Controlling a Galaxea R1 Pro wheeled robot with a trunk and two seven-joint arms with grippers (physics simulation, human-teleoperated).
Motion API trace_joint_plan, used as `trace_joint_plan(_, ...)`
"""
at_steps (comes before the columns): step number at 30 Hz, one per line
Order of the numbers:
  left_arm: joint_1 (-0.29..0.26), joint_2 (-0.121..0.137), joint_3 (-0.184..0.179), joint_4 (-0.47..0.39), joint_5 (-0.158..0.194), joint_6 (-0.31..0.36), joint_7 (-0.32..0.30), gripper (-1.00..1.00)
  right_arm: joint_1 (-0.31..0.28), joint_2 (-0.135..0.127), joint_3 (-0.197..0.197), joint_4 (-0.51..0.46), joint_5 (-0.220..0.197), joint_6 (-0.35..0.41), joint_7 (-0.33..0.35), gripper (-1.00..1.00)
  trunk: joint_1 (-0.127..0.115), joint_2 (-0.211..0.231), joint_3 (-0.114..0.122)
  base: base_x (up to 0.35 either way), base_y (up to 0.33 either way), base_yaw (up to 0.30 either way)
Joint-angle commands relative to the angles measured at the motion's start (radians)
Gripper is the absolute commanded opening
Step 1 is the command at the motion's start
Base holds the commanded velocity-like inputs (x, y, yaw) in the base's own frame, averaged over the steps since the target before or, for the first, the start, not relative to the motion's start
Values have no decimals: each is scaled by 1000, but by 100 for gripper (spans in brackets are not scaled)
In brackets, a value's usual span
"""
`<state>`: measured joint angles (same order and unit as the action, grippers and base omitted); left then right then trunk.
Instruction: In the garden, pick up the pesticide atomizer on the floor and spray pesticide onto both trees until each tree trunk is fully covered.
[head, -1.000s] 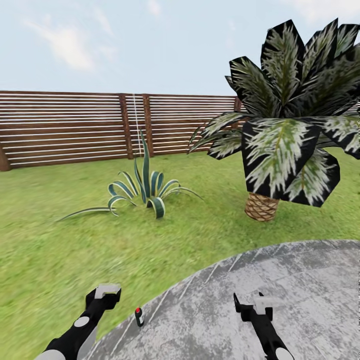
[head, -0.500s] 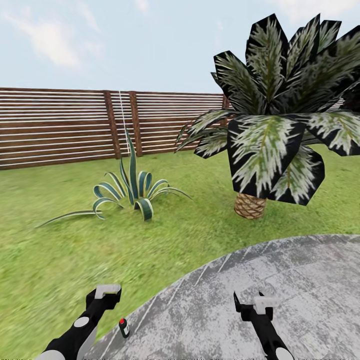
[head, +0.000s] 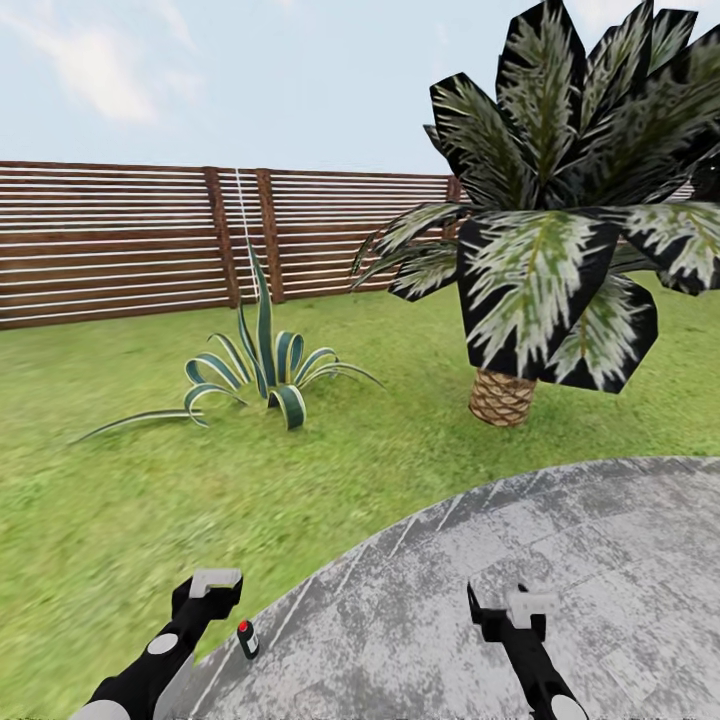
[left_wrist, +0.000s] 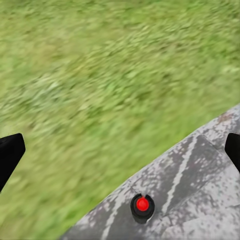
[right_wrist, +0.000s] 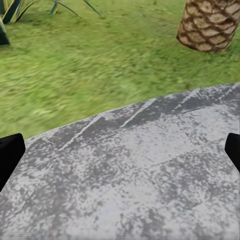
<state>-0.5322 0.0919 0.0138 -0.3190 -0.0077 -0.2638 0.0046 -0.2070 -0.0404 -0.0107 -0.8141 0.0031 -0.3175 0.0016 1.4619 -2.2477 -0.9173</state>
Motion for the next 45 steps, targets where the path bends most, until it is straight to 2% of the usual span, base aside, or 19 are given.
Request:
trace_joint_plan(1, 0, 0, 0, 0, 0, 0, 0, 100, 0, 0, 0, 0, 0, 0, 0, 100, 4, -7, -5, 0, 0, 0)
trace_joint_plan(29, 2, -1, 0, 1, 0, -5, 1, 100, 0, 0, -2, -5, 0, 0, -3, 100, 111, -203, -138, 0, 0, 0)
trace_joint_plan(30, 3, -1, 0, 1, 0, -10, 1, 100, 0, 0, -2, -5, 0, 0, -3, 100, 115, -210, -142, 0, 0, 0)
trace_joint_plan(35, 20, -3, 1, 2, -1, -132, 0, 100, 0, 0, -2, -4, 0, 0, -3, 100, 134, -245, -166, 0, 0, 0)
trace_joint_plan(45, 23, -3, 2, 2, -3, -155, 1, 100, 0, 0, -2, -5, 0, 0, -3, 100, 142, -254, -220, 0, 0, 0)
